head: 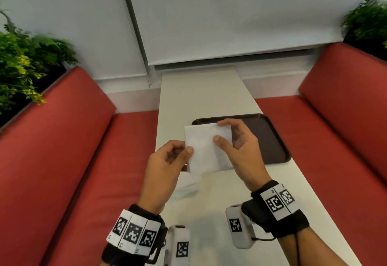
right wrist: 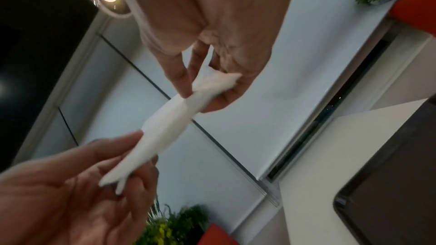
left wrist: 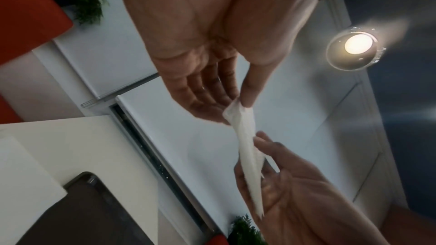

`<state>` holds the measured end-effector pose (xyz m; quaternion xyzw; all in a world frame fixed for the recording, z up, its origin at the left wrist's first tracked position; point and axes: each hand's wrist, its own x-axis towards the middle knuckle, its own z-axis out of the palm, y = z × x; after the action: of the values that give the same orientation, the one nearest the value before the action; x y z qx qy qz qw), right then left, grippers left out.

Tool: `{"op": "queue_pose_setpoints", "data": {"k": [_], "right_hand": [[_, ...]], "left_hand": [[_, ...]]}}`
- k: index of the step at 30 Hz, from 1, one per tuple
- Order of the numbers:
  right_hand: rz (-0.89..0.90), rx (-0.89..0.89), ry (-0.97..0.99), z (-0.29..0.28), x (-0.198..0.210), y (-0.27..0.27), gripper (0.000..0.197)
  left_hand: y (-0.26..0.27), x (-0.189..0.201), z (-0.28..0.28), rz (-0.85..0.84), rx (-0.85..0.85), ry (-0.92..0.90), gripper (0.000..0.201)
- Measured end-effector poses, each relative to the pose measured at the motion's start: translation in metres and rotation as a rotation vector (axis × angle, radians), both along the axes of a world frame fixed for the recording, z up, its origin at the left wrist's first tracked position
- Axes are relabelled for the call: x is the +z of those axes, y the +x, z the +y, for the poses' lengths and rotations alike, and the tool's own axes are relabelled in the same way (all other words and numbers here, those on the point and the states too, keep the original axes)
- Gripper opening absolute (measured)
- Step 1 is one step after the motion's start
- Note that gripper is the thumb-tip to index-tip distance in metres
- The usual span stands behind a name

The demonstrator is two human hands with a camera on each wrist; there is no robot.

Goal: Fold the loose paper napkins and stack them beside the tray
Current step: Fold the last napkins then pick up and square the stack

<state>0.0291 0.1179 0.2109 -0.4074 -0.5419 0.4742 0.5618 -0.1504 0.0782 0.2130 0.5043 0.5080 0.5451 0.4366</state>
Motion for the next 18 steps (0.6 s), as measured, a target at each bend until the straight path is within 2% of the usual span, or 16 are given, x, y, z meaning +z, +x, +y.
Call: {"op": "queue_pose_setpoints", "data": {"k": [2, 4, 6, 8, 11, 14, 18], "right_hand": [[-0.015, 0.016, -0.115, 0.008, -0.009, -0.006, 0.046], [-0.050, 0.048, -0.235, 0.013, -0.022, -0.010, 0.054], [-0.056, 0.041, -0.284, 0.015, -0.035, -0.015, 0.047], [-0.072, -0.008, -0.288, 0.022, -0.049, -0.022, 0.035], [-0.197, -0.060, -0.274, 0.039, -0.071, -0.034, 0.025], [-0.312, -0.089, -0.305, 0.053, -0.097, -0.047, 0.021], [-0.429, -0.099, -0.374, 0.054, -0.135, -0.064, 0.026]], "left_hand": [[-0.007, -0.008, 0.009, -0.022, 0.059, -0.016, 0.009], [-0.014, -0.016, 0.019, -0.057, 0.111, -0.079, 0.010], [-0.024, -0.027, 0.030, -0.025, 0.148, -0.134, 0.009], [-0.034, -0.042, 0.043, 0.097, 0.187, -0.144, 0.007], [-0.049, -0.062, 0.058, 0.300, 0.217, -0.138, 0.007], [-0.058, -0.082, 0.067, 0.416, 0.237, -0.184, 0.009], [-0.061, -0.115, 0.067, 0.477, 0.268, -0.243, 0.016]]}}
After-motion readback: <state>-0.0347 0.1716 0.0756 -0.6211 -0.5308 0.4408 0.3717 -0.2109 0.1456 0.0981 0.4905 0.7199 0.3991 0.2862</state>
